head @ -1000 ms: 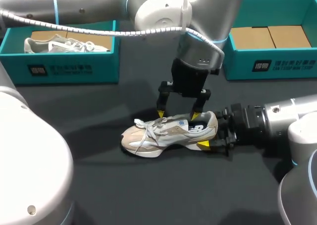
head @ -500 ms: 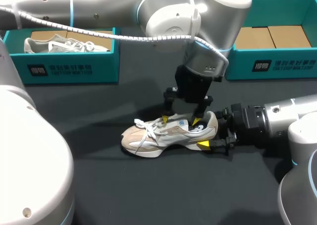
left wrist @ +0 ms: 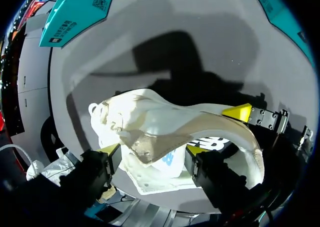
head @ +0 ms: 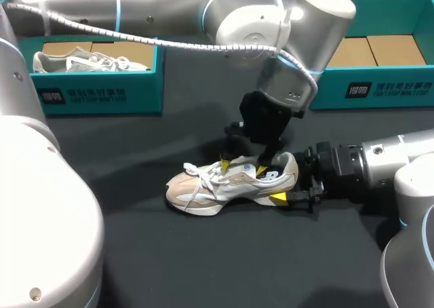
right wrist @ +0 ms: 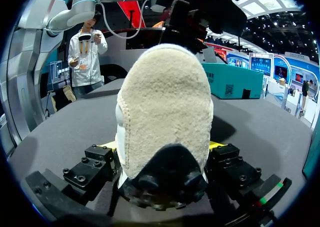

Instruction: Take the shoe out of the shoebox, open the shoe tongue, remove and reinsert the insole, then place the shoe into the shoebox

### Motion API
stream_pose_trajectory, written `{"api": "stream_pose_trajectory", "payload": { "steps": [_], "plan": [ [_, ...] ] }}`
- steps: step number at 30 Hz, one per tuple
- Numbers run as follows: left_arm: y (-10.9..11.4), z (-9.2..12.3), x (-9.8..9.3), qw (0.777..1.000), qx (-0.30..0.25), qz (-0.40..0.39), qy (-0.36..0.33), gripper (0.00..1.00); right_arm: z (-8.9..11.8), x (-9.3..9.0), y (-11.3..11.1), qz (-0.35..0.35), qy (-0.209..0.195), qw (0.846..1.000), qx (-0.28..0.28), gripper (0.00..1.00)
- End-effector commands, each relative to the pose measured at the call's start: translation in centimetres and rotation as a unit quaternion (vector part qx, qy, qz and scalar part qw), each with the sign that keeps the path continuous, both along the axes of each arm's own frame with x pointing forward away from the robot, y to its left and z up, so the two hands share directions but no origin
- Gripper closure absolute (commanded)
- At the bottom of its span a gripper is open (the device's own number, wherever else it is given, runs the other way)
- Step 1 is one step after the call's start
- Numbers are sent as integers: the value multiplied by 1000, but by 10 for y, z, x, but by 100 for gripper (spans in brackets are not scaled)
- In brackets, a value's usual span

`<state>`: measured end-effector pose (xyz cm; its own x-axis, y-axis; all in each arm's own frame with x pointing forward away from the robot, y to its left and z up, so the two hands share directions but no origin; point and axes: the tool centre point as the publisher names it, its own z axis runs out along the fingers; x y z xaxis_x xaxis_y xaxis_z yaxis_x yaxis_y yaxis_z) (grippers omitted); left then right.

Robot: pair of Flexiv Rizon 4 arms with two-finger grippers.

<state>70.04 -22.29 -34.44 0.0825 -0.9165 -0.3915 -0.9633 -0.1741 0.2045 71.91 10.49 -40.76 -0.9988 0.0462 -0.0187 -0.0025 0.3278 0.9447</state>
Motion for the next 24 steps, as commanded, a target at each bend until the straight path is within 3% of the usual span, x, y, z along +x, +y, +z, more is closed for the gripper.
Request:
{"api": "stream_pose_trajectory", "payload": {
  "steps": [1,8,11,15,22,24],
  "plan": [
    [-4,-1,-1,1000,19,12,7,26,0,-1,0,-1,0,1000,-1,100],
    [-2,5,-2,1000,20,-5,24,26,0,-1,0,-1,0,1000,-1,100],
    [-4,6,-3,999,20,-14,28,32,0,-1,0,-1,0,1000,-1,100],
    [-9,7,-5,999,23,-29,32,29,0,-1,0,-1,0,1000,-1,100],
    [-16,3,-3,998,36,-34,37,42,0,-1,0,-1,0,1000,-1,100],
    [-16,4,-2,998,37,-33,37,49,0,-1,0,-1,0,1000,-1,100]
  ]
}}
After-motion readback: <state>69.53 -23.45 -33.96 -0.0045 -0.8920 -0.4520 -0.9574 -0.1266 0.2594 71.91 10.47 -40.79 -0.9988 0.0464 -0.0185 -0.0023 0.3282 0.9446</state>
